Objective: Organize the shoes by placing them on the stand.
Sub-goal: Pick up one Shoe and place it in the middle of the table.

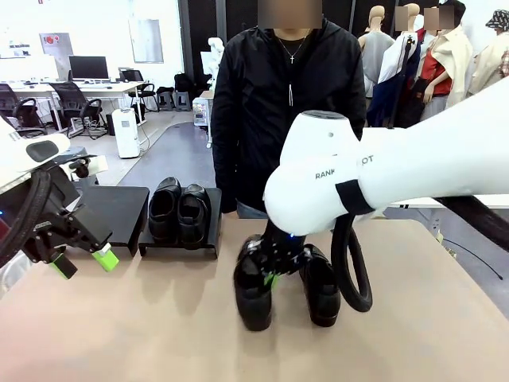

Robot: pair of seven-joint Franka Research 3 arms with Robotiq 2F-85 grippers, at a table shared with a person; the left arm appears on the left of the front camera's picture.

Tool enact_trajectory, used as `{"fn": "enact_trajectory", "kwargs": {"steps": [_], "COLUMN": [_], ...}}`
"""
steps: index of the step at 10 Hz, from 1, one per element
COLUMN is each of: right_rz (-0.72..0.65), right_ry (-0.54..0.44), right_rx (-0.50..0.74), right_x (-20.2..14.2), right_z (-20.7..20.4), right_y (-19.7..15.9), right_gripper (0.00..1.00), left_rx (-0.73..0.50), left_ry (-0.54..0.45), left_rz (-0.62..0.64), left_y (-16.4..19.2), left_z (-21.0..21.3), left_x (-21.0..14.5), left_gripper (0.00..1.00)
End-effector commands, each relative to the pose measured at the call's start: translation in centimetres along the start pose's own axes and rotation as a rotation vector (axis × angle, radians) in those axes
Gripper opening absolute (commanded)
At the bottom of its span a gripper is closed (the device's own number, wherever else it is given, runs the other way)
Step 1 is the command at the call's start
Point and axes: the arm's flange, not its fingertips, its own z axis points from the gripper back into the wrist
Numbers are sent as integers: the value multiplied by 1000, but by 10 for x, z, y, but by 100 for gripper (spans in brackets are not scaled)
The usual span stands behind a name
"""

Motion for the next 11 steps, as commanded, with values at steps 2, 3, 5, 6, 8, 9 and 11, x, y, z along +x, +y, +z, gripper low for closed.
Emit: {"fn": "enact_trajectory", "kwargs": {"steps": [2,3,5,6,8,9,11], "right_rz": [239,265,227,161,71,73,117], "right_ry": [53,18,23,41,68,91,151], "right_rx": [102,124,189,227,268,261,263], "right_x": [-29,-26,-18,-11,-1,1,1], "right_z": [-23,-37,-57,-68,-80,-84,-89], "right_y": [25,42,63,73,83,86,87], "right_gripper": [0,0,0,0,0,0,0], "left_rx": [-16,-16,-16,-16,-16,-16,-16], "left_ry": [-10,-10,-10,-10,-10,-10,-10], "left_rz": [-7,-7,-7,-7,-7,-7,-7], "left_y": [1,1,1,1,1,1,1], "left_z": [-1,-1,-1,-1,-1,-1,-1], "left_x": [0,0,0,0,0,0,0], "left_gripper": [100,100,100,100,100,100,100]}}
